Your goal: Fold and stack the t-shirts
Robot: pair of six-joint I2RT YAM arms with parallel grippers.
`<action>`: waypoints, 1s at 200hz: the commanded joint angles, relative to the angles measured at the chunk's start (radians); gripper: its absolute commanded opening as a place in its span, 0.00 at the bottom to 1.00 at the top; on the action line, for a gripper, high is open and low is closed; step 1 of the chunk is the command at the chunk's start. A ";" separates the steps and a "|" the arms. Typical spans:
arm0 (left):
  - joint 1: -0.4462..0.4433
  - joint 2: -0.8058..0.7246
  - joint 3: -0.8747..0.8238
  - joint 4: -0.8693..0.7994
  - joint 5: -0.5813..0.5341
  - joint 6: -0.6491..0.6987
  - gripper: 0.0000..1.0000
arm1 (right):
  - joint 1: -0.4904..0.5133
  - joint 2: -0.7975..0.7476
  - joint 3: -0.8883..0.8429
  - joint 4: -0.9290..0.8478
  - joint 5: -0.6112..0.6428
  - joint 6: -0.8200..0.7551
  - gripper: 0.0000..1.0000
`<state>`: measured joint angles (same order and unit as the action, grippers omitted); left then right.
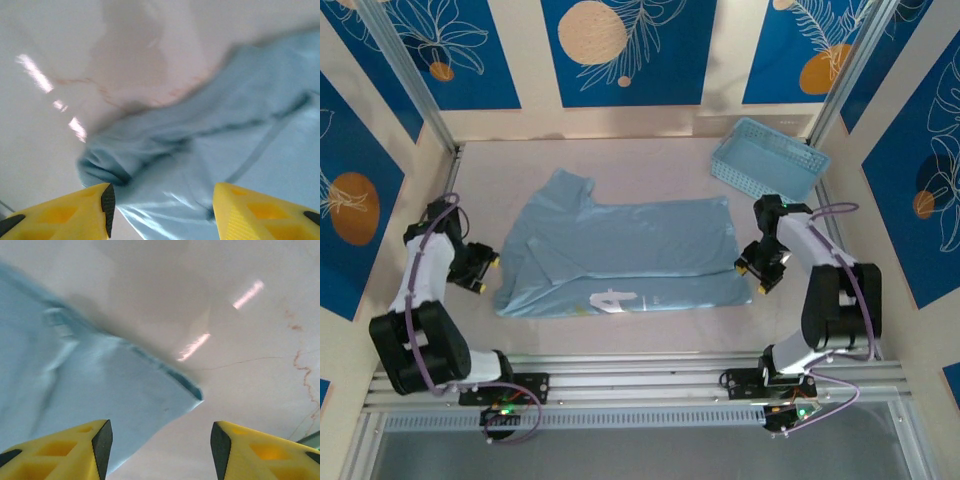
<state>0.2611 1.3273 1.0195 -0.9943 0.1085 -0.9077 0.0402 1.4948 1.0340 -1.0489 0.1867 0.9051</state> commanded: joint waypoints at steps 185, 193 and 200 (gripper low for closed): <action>-0.497 0.250 -0.061 0.332 0.031 -0.454 0.12 | 0.132 -0.010 -0.020 0.302 -0.375 -0.131 0.52; -0.496 0.260 -0.050 0.338 0.035 -0.446 0.05 | 0.131 -0.008 -0.019 0.302 -0.375 -0.133 0.52; -0.496 0.268 -0.038 0.337 0.038 -0.440 0.01 | 0.129 -0.006 -0.017 0.301 -0.376 -0.132 0.52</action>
<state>-0.2279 1.5642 0.9333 -0.6529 0.1699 -1.3682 0.1764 1.5036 1.0245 -0.7467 -0.1596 0.7887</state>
